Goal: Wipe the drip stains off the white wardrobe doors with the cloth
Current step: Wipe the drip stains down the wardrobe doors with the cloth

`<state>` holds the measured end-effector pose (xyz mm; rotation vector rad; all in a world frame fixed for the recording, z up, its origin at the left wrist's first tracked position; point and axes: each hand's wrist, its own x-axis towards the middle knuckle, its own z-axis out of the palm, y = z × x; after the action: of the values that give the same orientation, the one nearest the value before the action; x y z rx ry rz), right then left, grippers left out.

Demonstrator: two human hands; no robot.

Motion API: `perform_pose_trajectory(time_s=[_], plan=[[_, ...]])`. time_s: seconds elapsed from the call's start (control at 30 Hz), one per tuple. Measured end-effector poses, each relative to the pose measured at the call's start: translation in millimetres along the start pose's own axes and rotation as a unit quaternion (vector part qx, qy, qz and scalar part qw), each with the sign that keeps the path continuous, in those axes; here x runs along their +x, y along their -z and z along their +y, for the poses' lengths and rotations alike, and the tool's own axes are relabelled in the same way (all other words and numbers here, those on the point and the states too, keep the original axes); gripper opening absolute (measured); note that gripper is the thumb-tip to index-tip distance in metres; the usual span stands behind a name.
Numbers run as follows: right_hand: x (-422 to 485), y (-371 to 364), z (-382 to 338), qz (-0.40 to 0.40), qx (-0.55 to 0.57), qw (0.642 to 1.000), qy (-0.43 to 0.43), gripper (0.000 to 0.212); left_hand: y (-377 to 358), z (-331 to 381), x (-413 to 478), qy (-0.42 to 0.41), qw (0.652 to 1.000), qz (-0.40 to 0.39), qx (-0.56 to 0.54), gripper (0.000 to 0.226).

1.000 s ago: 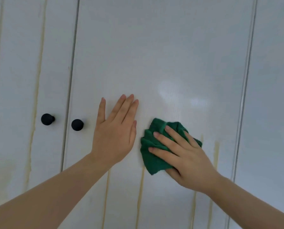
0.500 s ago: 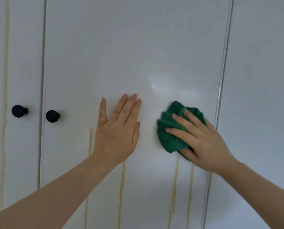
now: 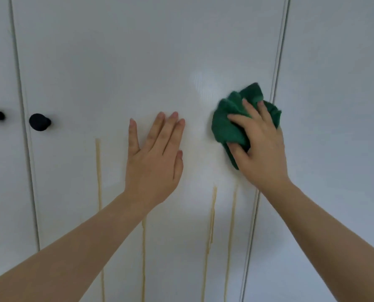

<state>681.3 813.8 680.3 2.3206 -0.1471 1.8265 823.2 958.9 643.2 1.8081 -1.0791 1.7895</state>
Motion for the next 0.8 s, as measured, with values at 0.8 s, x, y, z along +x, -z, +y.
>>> perform_pose_trajectory(time_s=[0.8], plan=[[-25, -5, -2, 0.018, 0.053, 0.997, -0.05, 0.039, -2, 17, -13, 0.037, 0.999, -0.022, 0.019, 0.052]])
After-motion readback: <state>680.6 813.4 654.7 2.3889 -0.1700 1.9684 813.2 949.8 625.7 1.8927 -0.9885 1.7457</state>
